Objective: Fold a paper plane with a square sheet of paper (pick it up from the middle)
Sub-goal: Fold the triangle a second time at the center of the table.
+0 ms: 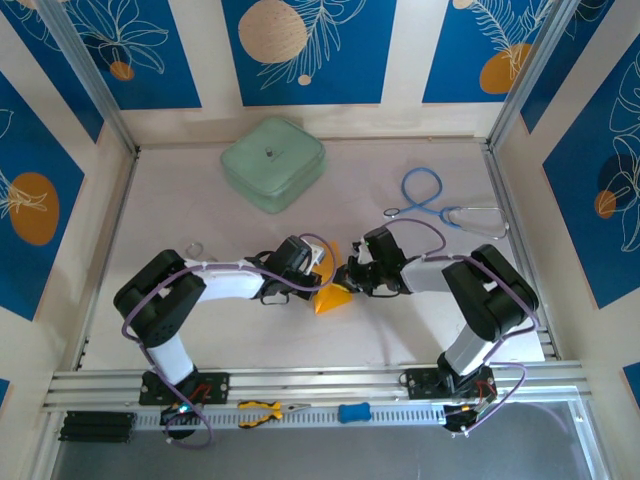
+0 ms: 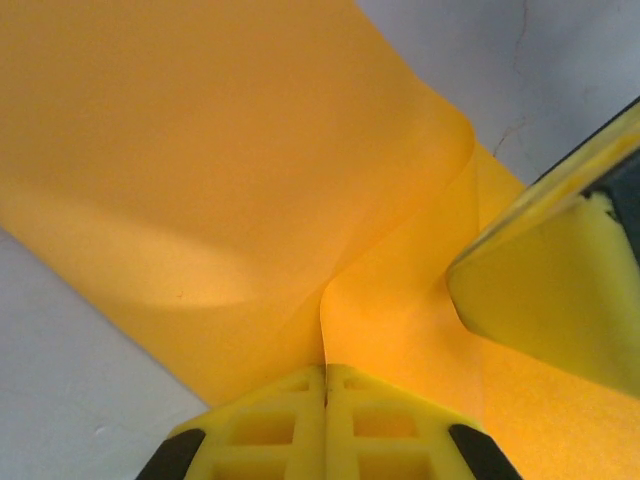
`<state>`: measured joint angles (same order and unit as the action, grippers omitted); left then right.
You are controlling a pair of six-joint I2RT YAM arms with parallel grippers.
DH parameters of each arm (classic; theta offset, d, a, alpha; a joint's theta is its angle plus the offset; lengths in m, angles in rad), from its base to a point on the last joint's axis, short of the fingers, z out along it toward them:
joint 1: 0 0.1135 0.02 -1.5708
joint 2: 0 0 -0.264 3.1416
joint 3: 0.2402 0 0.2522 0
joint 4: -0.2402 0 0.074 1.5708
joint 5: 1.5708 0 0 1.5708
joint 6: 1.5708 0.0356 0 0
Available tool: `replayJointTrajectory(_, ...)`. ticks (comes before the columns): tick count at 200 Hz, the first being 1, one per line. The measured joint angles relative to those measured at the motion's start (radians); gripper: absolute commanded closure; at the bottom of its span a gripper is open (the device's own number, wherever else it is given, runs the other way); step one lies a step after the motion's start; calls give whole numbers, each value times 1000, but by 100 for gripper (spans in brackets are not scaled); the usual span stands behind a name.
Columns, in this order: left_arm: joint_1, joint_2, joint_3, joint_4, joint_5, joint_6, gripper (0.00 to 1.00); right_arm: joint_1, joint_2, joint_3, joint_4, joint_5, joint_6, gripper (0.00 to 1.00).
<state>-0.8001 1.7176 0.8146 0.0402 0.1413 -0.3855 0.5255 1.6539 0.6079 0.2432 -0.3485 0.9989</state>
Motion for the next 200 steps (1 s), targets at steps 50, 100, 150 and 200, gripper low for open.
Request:
replayJointTrajectory(50, 1, 0, 2, -5, 6, 2, 100, -9, 26, -14, 7, 0, 1, 95)
replayJointTrajectory(100, 1, 0, 11, -29, 7, 3, 100, -11, -10, 4, -61, 3, -20, 95)
replayJointTrajectory(150, 1, 0, 15, -38, 7, 3, 100, -15, -3, 75, -92, 13, -64, 95)
replayJointTrajectory(200, 2, 1, 21, -50, 7, 4, 100, -17, 56, 59, -73, 48, -70, 96)
